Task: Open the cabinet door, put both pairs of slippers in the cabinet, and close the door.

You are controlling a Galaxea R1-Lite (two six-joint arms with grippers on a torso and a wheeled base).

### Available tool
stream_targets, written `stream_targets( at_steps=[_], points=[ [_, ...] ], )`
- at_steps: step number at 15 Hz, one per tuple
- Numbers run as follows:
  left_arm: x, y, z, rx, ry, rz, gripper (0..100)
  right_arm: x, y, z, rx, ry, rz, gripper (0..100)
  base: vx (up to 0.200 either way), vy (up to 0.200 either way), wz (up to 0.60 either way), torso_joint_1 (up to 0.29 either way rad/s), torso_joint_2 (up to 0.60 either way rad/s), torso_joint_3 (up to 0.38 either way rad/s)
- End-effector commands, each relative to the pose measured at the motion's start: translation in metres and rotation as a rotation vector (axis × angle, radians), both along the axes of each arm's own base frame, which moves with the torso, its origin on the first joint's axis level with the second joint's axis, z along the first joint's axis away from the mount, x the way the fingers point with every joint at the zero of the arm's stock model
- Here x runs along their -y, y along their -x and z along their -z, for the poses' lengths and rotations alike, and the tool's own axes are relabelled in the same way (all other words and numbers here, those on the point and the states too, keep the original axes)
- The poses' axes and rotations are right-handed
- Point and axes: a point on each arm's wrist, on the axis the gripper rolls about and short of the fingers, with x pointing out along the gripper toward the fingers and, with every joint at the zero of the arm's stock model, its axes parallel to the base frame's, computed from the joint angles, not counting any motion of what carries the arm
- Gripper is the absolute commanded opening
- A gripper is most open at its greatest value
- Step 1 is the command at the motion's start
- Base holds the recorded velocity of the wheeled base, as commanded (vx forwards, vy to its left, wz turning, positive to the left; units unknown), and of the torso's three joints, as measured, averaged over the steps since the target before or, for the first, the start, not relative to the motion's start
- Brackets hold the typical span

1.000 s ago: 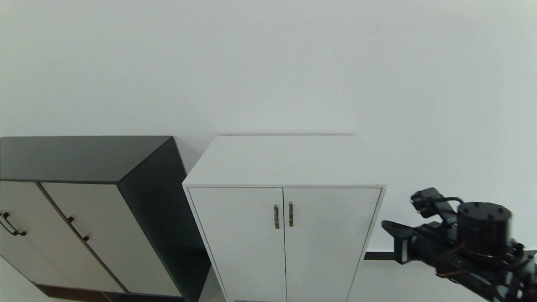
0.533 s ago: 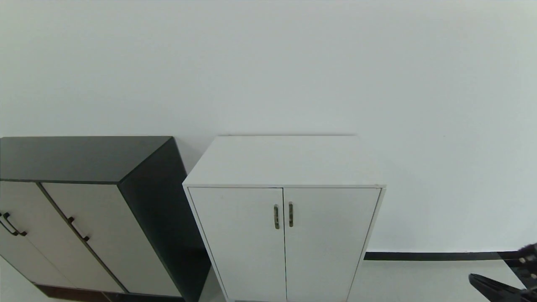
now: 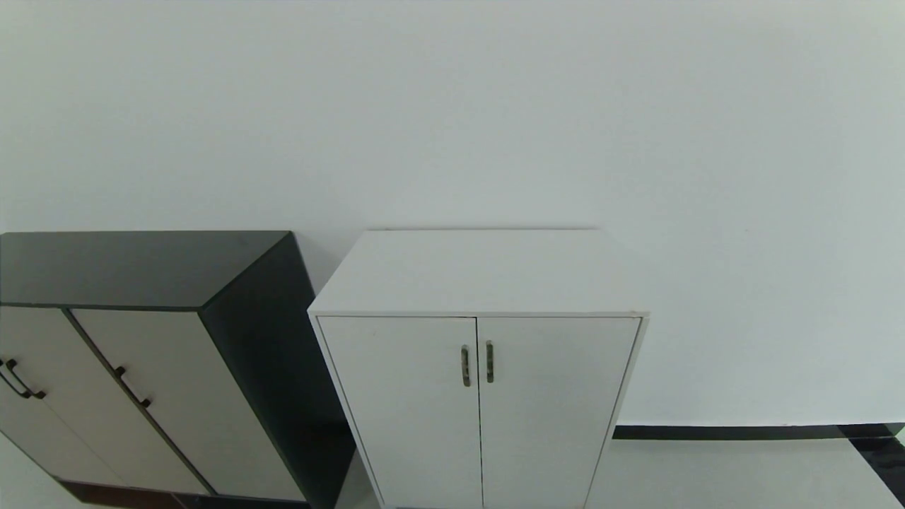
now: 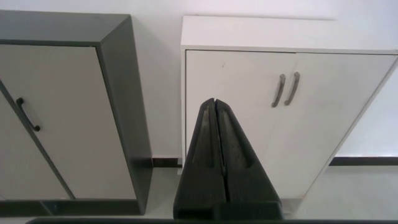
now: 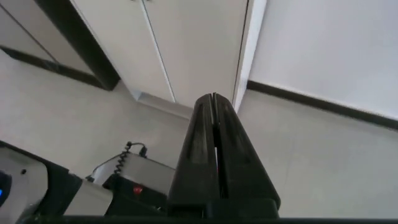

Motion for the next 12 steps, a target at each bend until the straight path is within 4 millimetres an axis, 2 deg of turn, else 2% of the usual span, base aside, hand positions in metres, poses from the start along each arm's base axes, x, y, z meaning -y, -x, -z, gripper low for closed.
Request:
stream_targets(
  at_steps=[1,3,8,12],
  points=[
    [0.0,0.0,0.0,-0.001,0.0,0.0,0,0.001,0.003,-0.001,0.062,-0.005,-0.004,0,0.0,0.0,0.0,0.0,0.0,0.0],
    [0.0,0.0,0.0,-0.001,0.002,-0.001,0,0.002,0.005,-0.001,0.079,-0.017,0.085,0,0.0,0.0,0.0,0.0,0.0,0.0],
    [0.0,0.0,0.0,-0.001,0.002,-0.001,0,0.003,0.022,0.001,0.298,-0.043,0.368,0,0.0,0.0,0.0,0.0,0.0,0.0],
    [0.0,0.0,0.0,-0.001,0.002,0.0,0,0.003,0.03,0.003,0.396,-0.064,0.374,0,0.0,0.0,0.0,0.0,0.0,0.0]
  ],
)
